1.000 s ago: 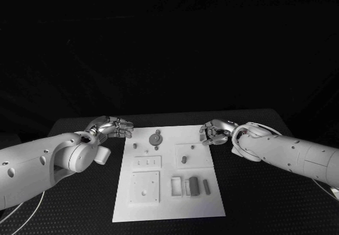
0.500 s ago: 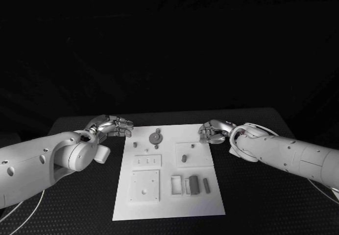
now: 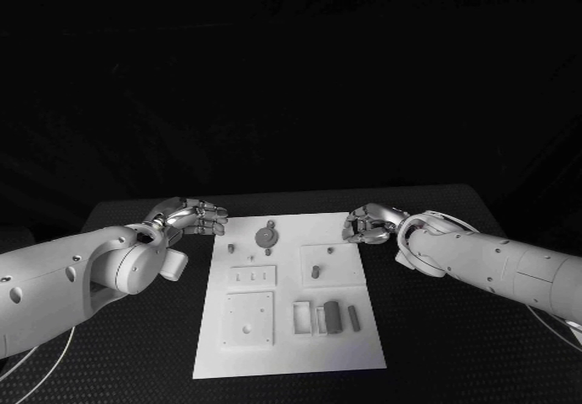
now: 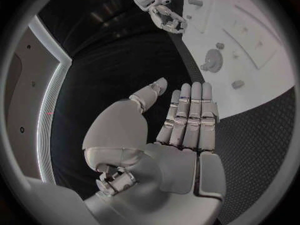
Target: Assemble the parts on the task board
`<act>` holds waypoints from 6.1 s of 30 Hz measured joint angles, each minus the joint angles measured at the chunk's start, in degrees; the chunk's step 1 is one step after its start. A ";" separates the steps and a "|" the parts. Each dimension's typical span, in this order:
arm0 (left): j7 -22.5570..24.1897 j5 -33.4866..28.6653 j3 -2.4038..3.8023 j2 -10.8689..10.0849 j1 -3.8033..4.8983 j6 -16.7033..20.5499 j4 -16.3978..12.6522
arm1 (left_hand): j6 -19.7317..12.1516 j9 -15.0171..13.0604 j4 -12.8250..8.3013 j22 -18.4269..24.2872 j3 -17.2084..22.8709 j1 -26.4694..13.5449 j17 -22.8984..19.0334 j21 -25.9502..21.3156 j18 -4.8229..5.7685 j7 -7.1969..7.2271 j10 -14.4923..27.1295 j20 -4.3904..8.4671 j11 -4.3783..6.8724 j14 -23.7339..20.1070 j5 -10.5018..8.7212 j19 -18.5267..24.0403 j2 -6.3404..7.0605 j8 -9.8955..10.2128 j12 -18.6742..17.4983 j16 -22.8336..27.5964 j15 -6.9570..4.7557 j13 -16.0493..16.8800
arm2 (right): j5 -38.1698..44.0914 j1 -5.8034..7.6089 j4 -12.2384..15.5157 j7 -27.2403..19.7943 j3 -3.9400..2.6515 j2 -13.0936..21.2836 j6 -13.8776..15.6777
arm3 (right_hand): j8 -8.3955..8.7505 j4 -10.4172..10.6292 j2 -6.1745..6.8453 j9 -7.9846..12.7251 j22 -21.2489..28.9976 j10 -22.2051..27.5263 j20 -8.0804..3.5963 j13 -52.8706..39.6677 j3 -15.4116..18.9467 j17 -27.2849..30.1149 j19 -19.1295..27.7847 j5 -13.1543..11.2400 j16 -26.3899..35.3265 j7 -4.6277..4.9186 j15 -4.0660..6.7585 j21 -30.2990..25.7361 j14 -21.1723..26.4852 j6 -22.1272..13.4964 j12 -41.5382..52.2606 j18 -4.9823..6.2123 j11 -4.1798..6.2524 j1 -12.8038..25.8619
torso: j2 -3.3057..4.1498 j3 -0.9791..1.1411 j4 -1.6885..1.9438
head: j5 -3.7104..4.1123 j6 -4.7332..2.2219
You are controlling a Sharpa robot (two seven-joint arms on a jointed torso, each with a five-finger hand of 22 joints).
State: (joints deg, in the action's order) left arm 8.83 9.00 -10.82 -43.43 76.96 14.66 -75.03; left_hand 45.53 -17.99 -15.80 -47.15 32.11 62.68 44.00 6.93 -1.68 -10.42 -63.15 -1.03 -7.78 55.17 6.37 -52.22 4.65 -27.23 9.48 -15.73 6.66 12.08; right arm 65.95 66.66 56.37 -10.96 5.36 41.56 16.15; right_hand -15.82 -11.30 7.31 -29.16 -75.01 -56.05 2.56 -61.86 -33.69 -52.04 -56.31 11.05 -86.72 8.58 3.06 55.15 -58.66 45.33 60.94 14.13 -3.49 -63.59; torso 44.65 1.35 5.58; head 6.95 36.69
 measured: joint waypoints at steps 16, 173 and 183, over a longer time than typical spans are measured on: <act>-0.17 0.10 0.00 -0.05 0.00 -0.05 0.01 | -0.21 -0.01 0.00 0.01 0.00 0.00 -0.01 0.00 0.05 -0.20 0.00 0.00 0.00 0.00 0.00 0.00 0.00 0.00 0.00 0.00 0.00 0.00 | -0.99 -0.36 0.06 -0.50 -0.01 -0.35 -0.05 | 0.00 -0.49 0.00 0.01 0.00 0.00 0.00 0.00 0.16 0.01 0.00 0.00 0.00 -0.01 -0.03 0.00 0.01 0.01 0.00 -0.32 0.00 0.00 | -0.04 -0.02 -0.04 | 0.05 0.29; -16.44 9.72 -0.48 8.72 0.75 -2.53 -1.52 | 6.97 -0.30 0.33 -3.92 -8.28 -10.66 9.68 -0.34 0.41 2.25 -7.27 2.78 4.39 5.45 -3.33 -5.44 -5.88 2.12 5.63 -1.30 -2.97 9.11 | 10.25 4.30 23.65 15.88 -0.72 -6.83 5.01 | -5.49 -4.69 -5.93 -5.67 0.00 -4.45 -2.84 0.50 -1.49 -2.30 -3.50 -0.01 -2.13 -3.57 3.42 2.87 -5.49 3.57 2.05 0.40 4.45 1.58 | -2.77 -0.75 -2.05 | -3.67 0.88; -16.51 9.68 -0.51 8.80 0.72 -2.52 -1.35 | 8.20 -0.67 -0.04 -4.22 -5.10 -9.31 10.31 -0.56 0.43 2.67 -7.81 2.98 4.91 6.36 -3.33 -5.64 -7.52 2.12 5.96 -1.07 -3.28 9.66 | 10.25 4.34 23.73 16.03 -0.73 -6.87 4.87 | -5.66 -4.69 -5.93 -5.63 0.00 -4.54 -2.76 0.50 -1.49 -2.31 -3.58 -0.01 -2.13 -3.68 3.48 2.87 -5.57 3.68 2.05 0.39 4.54 1.58 | -2.76 -0.69 -2.05 | -3.65 0.82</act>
State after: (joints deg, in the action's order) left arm -7.68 18.68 -11.33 -34.63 77.67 12.14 -76.38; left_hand 53.73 -18.66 -15.84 -51.38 27.01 53.37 54.31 6.37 -1.25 -7.76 -70.97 1.95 -2.87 61.53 3.04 -57.86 -2.88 -25.11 15.44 -16.80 3.38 21.74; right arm 76.21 71.00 80.09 5.06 4.63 34.69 21.02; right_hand -21.48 -15.99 1.38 -34.79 -75.01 -60.59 -0.20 -61.36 -35.18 -54.35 -59.89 11.04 -88.86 4.90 6.53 58.02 -64.24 49.00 62.99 14.52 1.06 -62.00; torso 41.89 0.65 3.53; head 3.30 37.51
